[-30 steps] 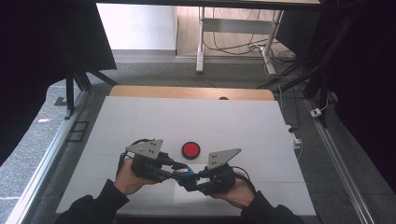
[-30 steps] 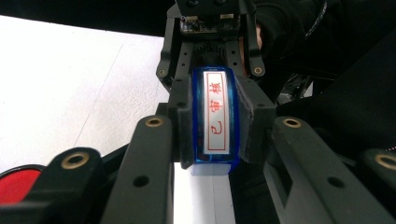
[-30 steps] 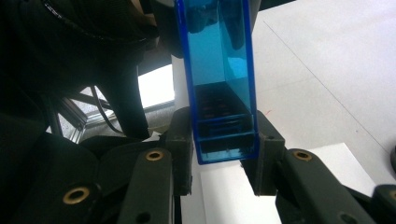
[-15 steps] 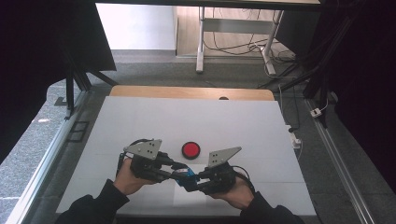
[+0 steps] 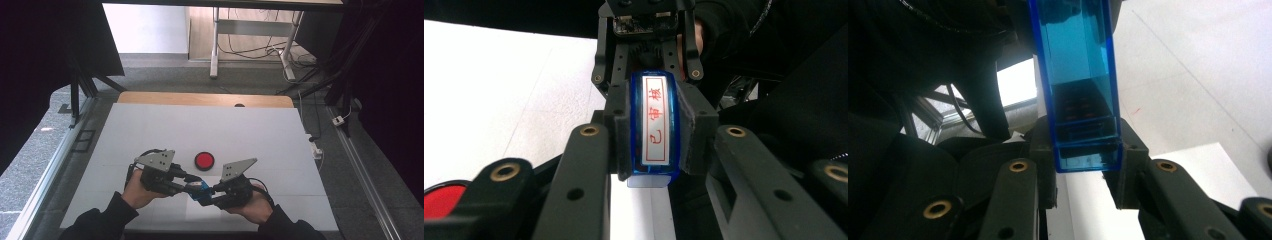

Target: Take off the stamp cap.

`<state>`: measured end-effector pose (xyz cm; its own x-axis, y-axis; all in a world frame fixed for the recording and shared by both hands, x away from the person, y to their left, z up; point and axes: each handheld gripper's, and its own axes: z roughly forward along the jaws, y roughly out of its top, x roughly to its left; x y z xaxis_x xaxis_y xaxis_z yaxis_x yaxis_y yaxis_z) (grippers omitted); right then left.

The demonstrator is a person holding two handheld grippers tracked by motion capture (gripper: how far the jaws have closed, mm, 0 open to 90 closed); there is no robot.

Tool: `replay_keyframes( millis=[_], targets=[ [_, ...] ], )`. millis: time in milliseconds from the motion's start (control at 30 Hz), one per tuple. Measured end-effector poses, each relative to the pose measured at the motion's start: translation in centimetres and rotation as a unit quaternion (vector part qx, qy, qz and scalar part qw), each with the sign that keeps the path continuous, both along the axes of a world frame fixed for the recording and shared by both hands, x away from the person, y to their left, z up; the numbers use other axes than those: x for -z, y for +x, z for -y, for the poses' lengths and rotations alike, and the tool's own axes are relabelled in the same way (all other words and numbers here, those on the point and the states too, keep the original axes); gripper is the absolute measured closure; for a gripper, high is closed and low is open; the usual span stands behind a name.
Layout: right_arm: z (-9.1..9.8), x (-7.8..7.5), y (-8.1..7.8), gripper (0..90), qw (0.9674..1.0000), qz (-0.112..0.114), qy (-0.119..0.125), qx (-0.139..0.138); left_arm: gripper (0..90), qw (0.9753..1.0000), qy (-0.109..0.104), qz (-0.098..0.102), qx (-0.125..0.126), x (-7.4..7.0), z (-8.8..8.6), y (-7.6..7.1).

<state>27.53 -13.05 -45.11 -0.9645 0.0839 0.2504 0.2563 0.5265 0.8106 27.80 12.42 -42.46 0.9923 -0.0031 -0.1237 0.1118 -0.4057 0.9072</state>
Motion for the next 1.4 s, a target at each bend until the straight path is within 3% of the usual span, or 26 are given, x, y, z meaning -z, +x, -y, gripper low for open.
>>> replay_keyframes(
  millis=[100, 267, 433, 700, 900, 1133, 1400],
  targets=[
    [0.1, 0.1, -0.1, 69.1, 0.9997, 0.014, -0.021, -0.003, 70.4, 0.9999, 0.004, 0.004, -0.014, -0.4, -0.4, 0.0],
    [0.3, 0.1, -0.1, 68.9, 0.9996, 0.024, -0.014, 0.004, 70.3, 0.9996, 0.02, 0.006, -0.022, -0.4, 0.0, -0.2],
    [0.8, -0.1, -0.5, 68.8, 0.9978, 0.056, -0.026, 0.024, 70.3, 0.9991, 0.02, 0.001, -0.038, -0.4, -0.2, -0.2],
    [1.7, -0.1, -0.8, 68.8, 0.9951, 0.066, -0.04, 0.061, 70.2, 0.9982, 0.026, 0.005, -0.055, -0.3, -0.5, -0.2],
    [2.9, 0.0, -0.7, 68.7, 0.994, 0.059, -0.043, 0.082, 70.1, 0.9978, 0.026, 0.004, -0.061, -0.3, -0.6, -0.1],
    [4.3, -0.4, -1.3, 68.6, 0.9897, 0.09, -0.04, 0.104, 70.1, 0.9974, 0.031, 0.0, -0.066, -0.2, -0.5, -0.1],
    [6.1, -0.6, -1.5, 68.6, 0.9859, 0.062, -0.032, 0.152, 70.0, 0.9963, 0.039, -0.003, -0.077, -0.1, -0.5, 0.0]
  ],
)
